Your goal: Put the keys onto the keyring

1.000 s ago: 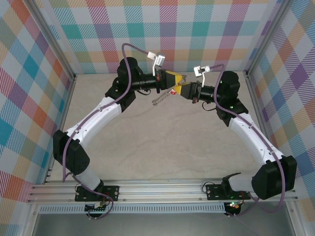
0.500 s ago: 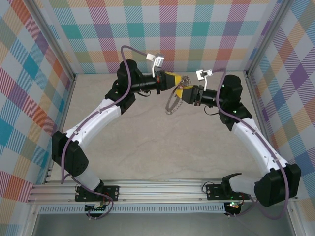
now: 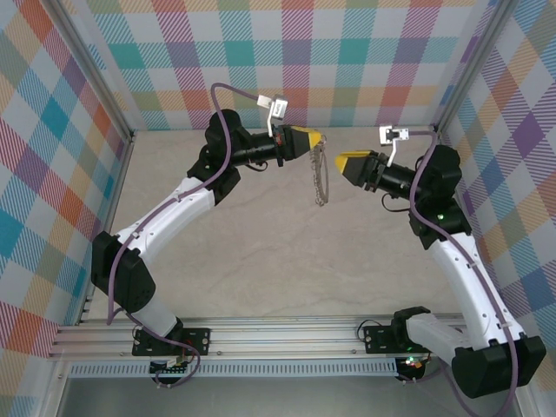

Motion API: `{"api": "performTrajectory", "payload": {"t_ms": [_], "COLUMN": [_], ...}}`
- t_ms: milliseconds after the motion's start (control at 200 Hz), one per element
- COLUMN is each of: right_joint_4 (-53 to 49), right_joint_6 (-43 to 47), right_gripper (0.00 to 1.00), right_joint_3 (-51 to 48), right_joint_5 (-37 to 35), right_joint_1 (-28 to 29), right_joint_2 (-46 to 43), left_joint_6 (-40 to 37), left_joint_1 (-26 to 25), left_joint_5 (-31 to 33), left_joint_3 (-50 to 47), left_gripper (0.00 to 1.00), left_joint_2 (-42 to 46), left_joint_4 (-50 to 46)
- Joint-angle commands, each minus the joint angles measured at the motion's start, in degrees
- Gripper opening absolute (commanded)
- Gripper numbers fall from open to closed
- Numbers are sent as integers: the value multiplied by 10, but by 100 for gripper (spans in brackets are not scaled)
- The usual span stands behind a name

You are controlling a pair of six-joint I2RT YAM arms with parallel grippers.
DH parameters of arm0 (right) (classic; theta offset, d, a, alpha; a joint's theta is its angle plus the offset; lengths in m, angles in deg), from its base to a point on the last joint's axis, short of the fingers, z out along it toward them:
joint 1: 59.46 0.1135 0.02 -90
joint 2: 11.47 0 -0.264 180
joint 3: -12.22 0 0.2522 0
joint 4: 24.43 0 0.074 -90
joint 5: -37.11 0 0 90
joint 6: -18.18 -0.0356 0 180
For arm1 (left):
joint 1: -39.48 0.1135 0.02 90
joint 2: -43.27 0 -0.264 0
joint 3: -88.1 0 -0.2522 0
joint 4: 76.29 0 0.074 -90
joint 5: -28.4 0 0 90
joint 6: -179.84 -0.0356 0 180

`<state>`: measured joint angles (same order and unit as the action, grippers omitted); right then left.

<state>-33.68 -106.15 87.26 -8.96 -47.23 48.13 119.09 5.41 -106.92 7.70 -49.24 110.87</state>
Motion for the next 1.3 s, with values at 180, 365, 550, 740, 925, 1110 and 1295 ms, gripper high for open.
{"api": "performTrajectory", "payload": {"t_ms": [180,365,550,740,925,1110,1295], "right_joint_4": [91,111,124,129,132,132,129], "right_joint_6": [-68,-79,-82,-82,-82,-82,-80], "right_gripper": [43,43,42,42,40,38,33], "right_joint_3": [35,48,56,60,60,68,75], "right_joint_5": [5,7,6,6,5,4,3], "right_joint_1": [-1,6,18,29,35,38,38], "right_joint_2": [52,70,80,87,95,101,109], "left_joint_6": [18,18,18,17,17,17,17], "left_joint_1": [-4,-5,-6,-6,-5,-7,-8], "left_joint_5": [-2,-3,-2,-2,-1,-1,-1], "left_joint_3": [1,1,3,4,5,5,4], "left_gripper": [0,0,0,0,0,0,0], "left_joint_2": [28,27,26,26,25,24,24], "left_joint_4": [51,50,50,48,48,48,48]}}
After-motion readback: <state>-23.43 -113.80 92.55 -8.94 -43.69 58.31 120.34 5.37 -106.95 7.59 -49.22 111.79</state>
